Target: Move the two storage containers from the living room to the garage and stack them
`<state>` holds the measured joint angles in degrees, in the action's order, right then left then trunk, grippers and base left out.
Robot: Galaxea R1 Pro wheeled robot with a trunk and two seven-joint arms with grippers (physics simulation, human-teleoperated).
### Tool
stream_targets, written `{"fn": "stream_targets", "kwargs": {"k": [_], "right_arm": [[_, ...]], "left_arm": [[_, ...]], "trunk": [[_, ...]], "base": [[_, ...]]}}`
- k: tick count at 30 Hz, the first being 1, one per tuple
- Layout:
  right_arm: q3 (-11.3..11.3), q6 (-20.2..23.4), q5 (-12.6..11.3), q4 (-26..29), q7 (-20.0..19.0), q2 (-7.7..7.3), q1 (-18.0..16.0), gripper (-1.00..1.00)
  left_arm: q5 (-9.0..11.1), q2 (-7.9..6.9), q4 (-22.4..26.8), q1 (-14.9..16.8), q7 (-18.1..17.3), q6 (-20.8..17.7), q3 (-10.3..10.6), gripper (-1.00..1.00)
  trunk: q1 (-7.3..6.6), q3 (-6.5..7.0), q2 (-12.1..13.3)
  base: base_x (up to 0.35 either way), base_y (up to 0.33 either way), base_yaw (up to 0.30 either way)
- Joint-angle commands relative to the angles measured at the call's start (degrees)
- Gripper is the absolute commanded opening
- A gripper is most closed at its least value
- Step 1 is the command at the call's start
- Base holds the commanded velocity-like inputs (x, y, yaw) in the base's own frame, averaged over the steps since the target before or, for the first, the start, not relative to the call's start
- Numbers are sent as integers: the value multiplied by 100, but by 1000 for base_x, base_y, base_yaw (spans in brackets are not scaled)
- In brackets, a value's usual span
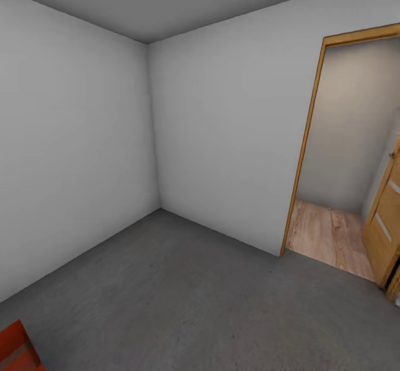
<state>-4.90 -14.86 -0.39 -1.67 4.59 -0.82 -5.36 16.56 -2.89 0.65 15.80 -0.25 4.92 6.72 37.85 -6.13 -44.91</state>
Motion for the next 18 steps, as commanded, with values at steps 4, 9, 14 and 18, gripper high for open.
{"fn": "stream_targets", "kwargs": {"k": [4, 9, 14, 18], "right_arm": [[-58, -26, 4, -18, 25, -7, -9, 100], [-62, -26, 31, -18, 25, 1, -9, 100], [-82, -24, 64, -18, 17, 7, -9, 100], [-88, -21, 71, -18, 11, 8, -9, 100]], "left_arm": [[50, -1, -3, 2, -4, 18, 49, 100], [51, -1, -3, 3, -3, 18, 49, 100], [50, -1, -3, 3, -3, 18, 49, 100], [51, -1, -3, 5, -2, 18, 49, 100]], "trunk": [[1, -9, -7], [1, -9, -7], [1, -9, -7], [1, -9, -7]], "base": [[0, 0, -284], [0, 0, -284], [0, 0, -284], [0, 0, -284]]}}
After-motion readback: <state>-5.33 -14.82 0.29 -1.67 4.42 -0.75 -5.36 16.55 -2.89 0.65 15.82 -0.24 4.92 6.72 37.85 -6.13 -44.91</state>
